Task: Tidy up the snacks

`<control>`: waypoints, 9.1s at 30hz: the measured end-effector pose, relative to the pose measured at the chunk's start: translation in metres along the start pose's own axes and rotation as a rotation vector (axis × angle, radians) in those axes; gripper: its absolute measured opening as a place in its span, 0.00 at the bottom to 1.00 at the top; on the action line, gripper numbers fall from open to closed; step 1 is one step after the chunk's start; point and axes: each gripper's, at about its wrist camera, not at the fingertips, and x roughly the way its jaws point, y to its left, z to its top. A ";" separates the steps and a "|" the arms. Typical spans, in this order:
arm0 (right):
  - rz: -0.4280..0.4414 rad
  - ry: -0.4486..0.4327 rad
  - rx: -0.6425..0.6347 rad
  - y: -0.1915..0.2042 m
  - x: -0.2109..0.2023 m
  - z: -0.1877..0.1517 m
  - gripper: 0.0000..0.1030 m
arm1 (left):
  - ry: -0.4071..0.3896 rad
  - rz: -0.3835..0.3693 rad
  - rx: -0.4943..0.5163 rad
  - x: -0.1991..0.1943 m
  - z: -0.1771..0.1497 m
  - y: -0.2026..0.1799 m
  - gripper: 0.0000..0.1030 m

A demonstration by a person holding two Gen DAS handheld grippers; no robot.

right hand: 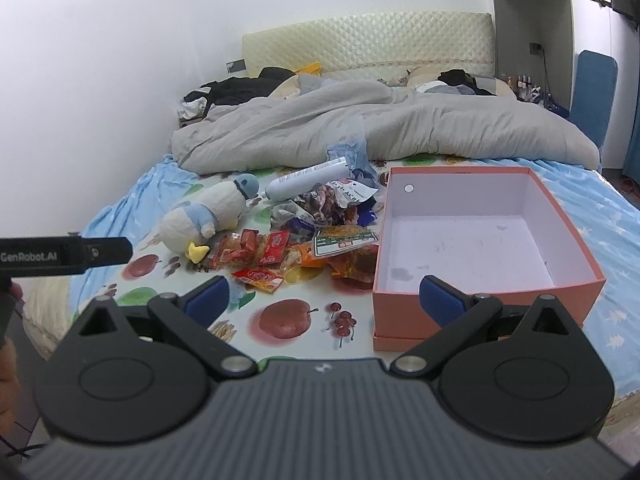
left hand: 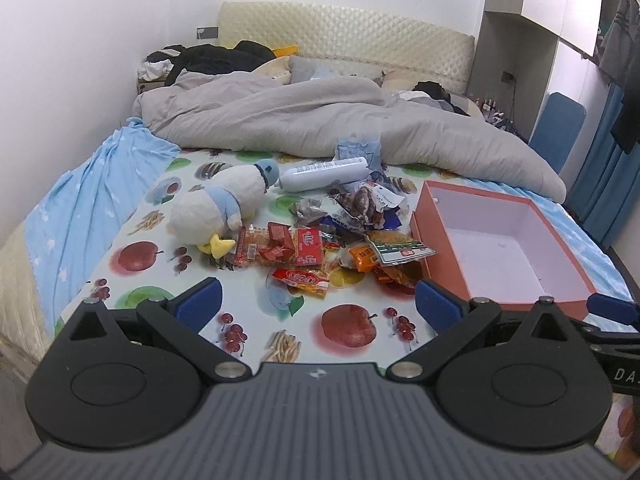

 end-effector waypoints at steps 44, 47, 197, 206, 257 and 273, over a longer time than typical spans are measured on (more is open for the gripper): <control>0.064 -0.003 -0.013 0.001 -0.009 -0.017 1.00 | 0.008 -0.005 0.032 -0.031 -0.004 -0.007 1.00; 0.069 0.002 -0.017 0.001 -0.002 -0.019 1.00 | 0.046 -0.005 0.025 -0.016 -0.007 -0.005 1.00; 0.045 0.204 -0.040 0.006 0.150 -0.106 0.83 | 0.395 -0.125 -0.132 0.225 -0.090 0.068 0.88; 0.026 0.251 0.035 0.003 0.191 -0.108 0.83 | 0.397 -0.160 -0.141 0.243 -0.080 0.064 0.88; -0.006 0.078 -0.053 0.005 0.092 -0.036 0.53 | 0.209 -0.203 -0.163 0.161 -0.041 0.028 0.43; -0.078 -0.073 -0.023 -0.044 0.033 0.012 0.53 | 0.090 -0.413 -0.086 0.120 0.016 -0.050 0.43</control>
